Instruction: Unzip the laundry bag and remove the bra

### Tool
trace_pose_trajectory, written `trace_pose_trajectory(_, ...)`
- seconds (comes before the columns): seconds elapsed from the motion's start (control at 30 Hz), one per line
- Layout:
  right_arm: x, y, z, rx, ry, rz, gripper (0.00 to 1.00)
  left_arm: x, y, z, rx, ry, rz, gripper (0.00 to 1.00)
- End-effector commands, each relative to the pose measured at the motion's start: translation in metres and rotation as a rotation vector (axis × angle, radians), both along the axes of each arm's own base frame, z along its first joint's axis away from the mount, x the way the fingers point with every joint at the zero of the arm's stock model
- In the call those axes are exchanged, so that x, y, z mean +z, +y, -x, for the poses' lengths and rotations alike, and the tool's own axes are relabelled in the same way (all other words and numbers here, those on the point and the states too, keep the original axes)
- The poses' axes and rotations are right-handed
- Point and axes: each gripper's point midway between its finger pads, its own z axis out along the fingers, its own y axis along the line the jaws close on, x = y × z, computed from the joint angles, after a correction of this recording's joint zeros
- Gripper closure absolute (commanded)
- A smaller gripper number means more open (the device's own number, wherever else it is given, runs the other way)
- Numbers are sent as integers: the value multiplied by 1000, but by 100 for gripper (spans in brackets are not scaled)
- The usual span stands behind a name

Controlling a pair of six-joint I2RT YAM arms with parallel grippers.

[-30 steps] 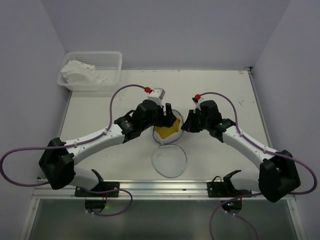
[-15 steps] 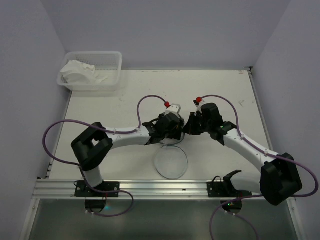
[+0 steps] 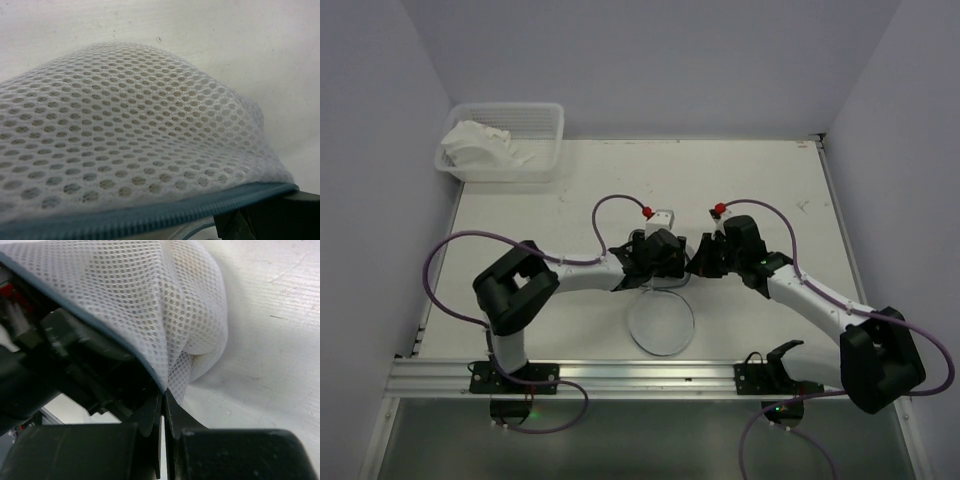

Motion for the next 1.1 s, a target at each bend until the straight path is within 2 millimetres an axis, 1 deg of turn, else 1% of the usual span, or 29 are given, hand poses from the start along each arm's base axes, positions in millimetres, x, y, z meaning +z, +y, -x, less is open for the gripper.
trace_pose_trajectory(0.0,14,9,0,26,-37,-58,100,45,10,-7,58,-96,130,11)
trace_pose_trajectory(0.03,14,9,0,26,-38,-55,100,52,11,-5,53,-101,143,11)
trace_pose_trajectory(0.07,14,8,0,24,-41,-54,100,65,12,-3,47,-110,165,11)
trace_pose_trajectory(0.13,15,8,-1,21,-43,-53,100,71,14,3,35,-108,187,10)
trace_pose_trajectory(0.17,15,8,-1,20,-42,-52,100,82,14,4,31,-121,215,10)
trace_pose_trajectory(0.2,15,8,-1,20,-42,-52,100,81,16,6,29,-119,218,10)
trace_pose_trajectory(0.27,15,9,-1,22,-41,-53,100,90,17,7,18,-135,231,10)
trace_pose_trajectory(0.37,15,10,-2,23,-37,-58,100,98,17,8,-1,-151,228,10)
trace_pose_trajectory(0.47,16,13,-3,27,-34,-72,100,89,23,9,14,-138,205,10)
trace_pose_trajectory(0.57,21,17,-4,39,-37,-88,100,78,29,4,66,-128,170,10)
trace_pose_trajectory(0.6,23,18,-4,47,-38,-97,100,76,33,0,99,-139,150,11)
trace_pose_trajectory(0.63,26,20,-4,52,-39,-103,100,65,37,-1,119,-128,115,13)
trace_pose_trajectory(0.7,29,24,-4,69,-36,-116,100,62,43,-8,174,-135,89,15)
trace_pose_trajectory(0.73,32,26,-5,74,-36,-121,100,49,48,-8,187,-119,43,15)
trace_pose_trajectory(0.8,31,30,-2,94,-20,-128,100,47,49,-14,214,-133,20,16)
trace_pose_trajectory(0.83,32,32,-1,101,-17,-131,100,37,53,-15,228,-126,-16,16)
trace_pose_trajectory(0.9,31,38,4,120,-5,-133,100,35,56,-21,269,-141,-34,16)
trace_pose_trajectory(0.93,31,40,5,128,-3,-134,100,27,58,-21,278,-137,-58,16)
trace_pose_trajectory(1.0,31,46,10,149,2,-132,100,25,58,-25,290,-145,-68,17)
trace_pose_trajectory(1.07,30,50,11,154,5,-129,100,19,54,-28,283,-144,-80,19)
